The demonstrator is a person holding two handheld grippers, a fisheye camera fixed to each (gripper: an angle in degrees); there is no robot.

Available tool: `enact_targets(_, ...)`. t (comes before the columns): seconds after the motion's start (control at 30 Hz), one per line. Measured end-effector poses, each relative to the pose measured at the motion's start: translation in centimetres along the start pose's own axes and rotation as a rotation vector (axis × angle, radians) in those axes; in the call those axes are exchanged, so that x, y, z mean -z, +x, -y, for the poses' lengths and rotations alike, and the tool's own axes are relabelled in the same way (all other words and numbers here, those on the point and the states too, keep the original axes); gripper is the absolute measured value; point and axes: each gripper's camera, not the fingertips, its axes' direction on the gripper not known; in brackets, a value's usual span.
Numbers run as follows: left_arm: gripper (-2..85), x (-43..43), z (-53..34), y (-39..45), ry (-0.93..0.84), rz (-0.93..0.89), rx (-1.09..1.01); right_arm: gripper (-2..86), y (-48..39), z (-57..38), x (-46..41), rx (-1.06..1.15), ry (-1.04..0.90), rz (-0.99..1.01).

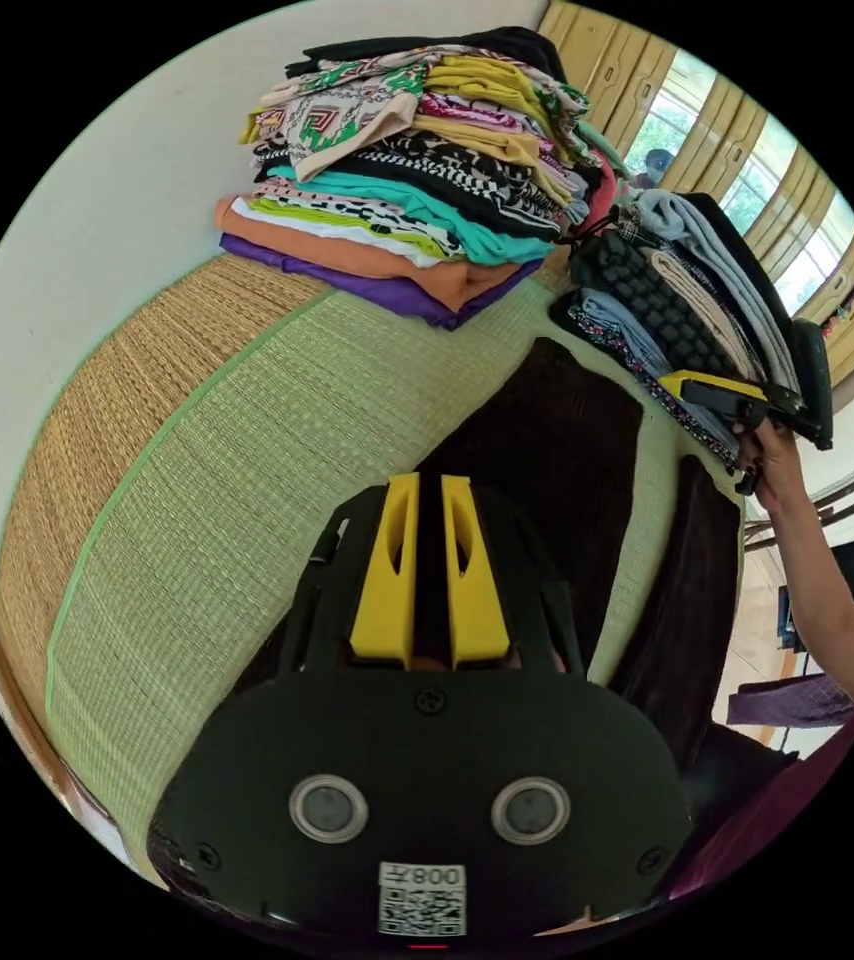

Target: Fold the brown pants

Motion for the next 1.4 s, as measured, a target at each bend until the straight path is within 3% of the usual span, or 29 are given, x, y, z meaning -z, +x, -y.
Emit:
enact_targets(0.13, 7.7, 1.2, -3.9, 4.3, -0.015, -0.272, -0.152, 4.9, -1.1, -4.9, 3.9, 0.056, -0.023, -0.059)
enact_targets(0.33, 7.9, -0.7, -10.6, 8.9, -0.260, -0.156, -0.274, 6.8, -0.8, -12.5, 4.0, 0.046, -0.201, -0.220)
enact_targets(0.63, 3.7, 2.9, -12.7, 8.2, -0.153, -0.181, -0.197, 1.3, 1.0, -9.6, 7.7, -0.016, -0.176, -0.180)
enact_targets(0.77, 5.3, 1.5, -14.6, 7.0, -0.215, -0.156, -0.127, 1.4, 2.7, -9.2, 5.1, -0.078, -0.236, -0.123)
enact_targets(1.0, 7.0, 12.3, -23.8, 3.1, 0.008, -0.156, 0.030, 0.6, 0.5, -8.0, 9.0, -0.102, -0.158, -0.170)
enact_targets(1.1, 6.9, 18.2, -31.9, 0.6, 0.034, -0.065, 0.180, 0.3, -5.6, -7.4, 10.1, 0.019, -0.112, 0.023)
enact_targets(1.27, 6.5, 27.0, -47.3, -2.5, 0.057, 0.095, 0.527, 0.1, -24.3, -7.5, 7.2, 0.367, -0.221, 0.379)
enact_targets(1.4, 6.8, 31.1, -56.6, -3.3, 0.108, 0.129, 0.682, -0.1, -36.1, -8.8, 4.7, 0.550, -0.317, 0.483)
